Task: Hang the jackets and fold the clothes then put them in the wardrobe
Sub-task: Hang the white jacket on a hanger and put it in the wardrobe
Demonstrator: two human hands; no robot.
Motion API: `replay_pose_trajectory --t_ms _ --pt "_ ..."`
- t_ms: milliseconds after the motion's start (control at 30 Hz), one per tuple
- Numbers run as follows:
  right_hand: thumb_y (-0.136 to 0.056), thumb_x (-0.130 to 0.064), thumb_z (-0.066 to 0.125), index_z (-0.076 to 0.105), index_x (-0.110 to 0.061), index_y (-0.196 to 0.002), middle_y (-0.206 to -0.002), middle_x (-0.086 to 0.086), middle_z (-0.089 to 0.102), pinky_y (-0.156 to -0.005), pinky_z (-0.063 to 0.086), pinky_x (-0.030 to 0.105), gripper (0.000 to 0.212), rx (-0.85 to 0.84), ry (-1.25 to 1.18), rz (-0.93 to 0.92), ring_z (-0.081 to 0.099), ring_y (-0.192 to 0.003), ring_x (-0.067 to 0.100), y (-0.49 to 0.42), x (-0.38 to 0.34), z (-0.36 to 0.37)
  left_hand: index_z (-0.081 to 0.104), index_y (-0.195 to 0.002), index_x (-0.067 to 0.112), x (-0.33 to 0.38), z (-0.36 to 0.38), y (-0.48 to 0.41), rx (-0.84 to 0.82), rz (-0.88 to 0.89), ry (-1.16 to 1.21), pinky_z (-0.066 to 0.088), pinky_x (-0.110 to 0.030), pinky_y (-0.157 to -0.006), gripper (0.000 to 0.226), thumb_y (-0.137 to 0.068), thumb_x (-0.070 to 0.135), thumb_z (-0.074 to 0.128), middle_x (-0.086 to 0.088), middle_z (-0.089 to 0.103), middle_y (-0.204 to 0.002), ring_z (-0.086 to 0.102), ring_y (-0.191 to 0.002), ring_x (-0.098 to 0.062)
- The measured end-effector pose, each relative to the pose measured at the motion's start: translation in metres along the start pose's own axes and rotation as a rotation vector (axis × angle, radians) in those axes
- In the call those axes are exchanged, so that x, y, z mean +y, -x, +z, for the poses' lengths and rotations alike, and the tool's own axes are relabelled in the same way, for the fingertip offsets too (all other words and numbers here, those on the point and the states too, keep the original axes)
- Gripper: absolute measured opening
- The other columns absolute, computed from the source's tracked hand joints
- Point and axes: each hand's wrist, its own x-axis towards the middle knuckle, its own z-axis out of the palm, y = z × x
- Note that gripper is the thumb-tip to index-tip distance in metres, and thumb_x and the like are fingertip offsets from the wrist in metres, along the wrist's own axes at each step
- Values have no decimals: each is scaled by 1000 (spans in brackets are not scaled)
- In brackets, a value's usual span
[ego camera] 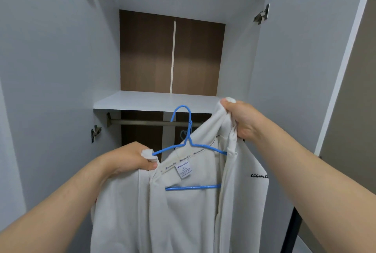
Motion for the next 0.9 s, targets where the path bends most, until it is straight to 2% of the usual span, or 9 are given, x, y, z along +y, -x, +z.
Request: replay_pose_trajectory --t_ms 133,233,333,433,500,600,667,733,900 --pt "-96 -14 60 66 -2 -96 -104 24 71 -86 55 43 13 -112 393 -49 68 -88 30 3 16 -2 58 -62 7 5 6 -7 284 76 -56 33 -26 -54 28 -79 24 72 2 51 -56 38 -53 -10" --pt "-90 -17 62 68 -7 -96 -95 8 69 -80 47 33 13 -211 719 -188 60 -85 19 7 22 -11 53 -63 5 9 0 -11 449 131 -124 32 -28 -53 29 -80 23 67 -1 47 -55 32 -52 -10" --pt "-93 -34 64 65 -15 -99 -101 -7 68 -91 45 31 20 -307 1002 -273 61 -98 14 12 24 -26 59 -66 5 8 -5 -10 462 203 -77 33 -24 -53 24 -80 20 71 -9 53 -63 32 -53 -8" --pt "-95 -60 52 68 -34 -114 -122 -13 65 -106 40 31 36 -354 966 -166 57 -119 6 20 31 -50 67 -68 11 6 -10 -9 451 282 -56 36 -13 -51 16 -79 16 76 -6 61 -68 43 -53 -5" --pt "-87 -69 57 69 -30 -114 -129 -9 63 -110 38 34 49 -341 870 -64 56 -123 10 25 36 -67 69 -69 15 3 -13 -10 455 304 -61 38 -9 -52 12 -79 14 77 -1 64 -69 48 -54 -2" --pt "-80 -42 77 69 -10 -97 -95 -4 70 -87 47 32 37 -432 915 -14 65 -90 15 29 45 -83 72 -73 18 -6 -10 -13 407 303 -22 39 -7 -54 11 -78 10 79 2 67 -72 53 -58 0" --pt "-83 -29 73 62 -10 -76 -69 -8 56 -66 39 30 23 -348 1009 -68 50 -66 11 30 59 -84 73 -74 22 -8 -6 -16 346 298 -8 42 -7 -56 14 -77 11 80 5 70 -74 57 -62 -1" --pt "-83 -26 68 50 -18 -60 -55 -13 42 -54 30 27 30 -180 1008 -134 37 -52 8 30 76 -81 73 -75 27 -5 -1 -22 272 299 -12 45 -12 -60 18 -74 12 82 8 70 -77 60 -66 -2" --pt "-80 -39 69 48 -23 -52 -43 -13 43 -47 28 26 39 215 1008 -207 37 -40 6 34 112 -79 66 -93 38 18 22 -38 55 365 -28 44 -9 -66 37 -66 25 88 22 67 -91 60 -82 10"
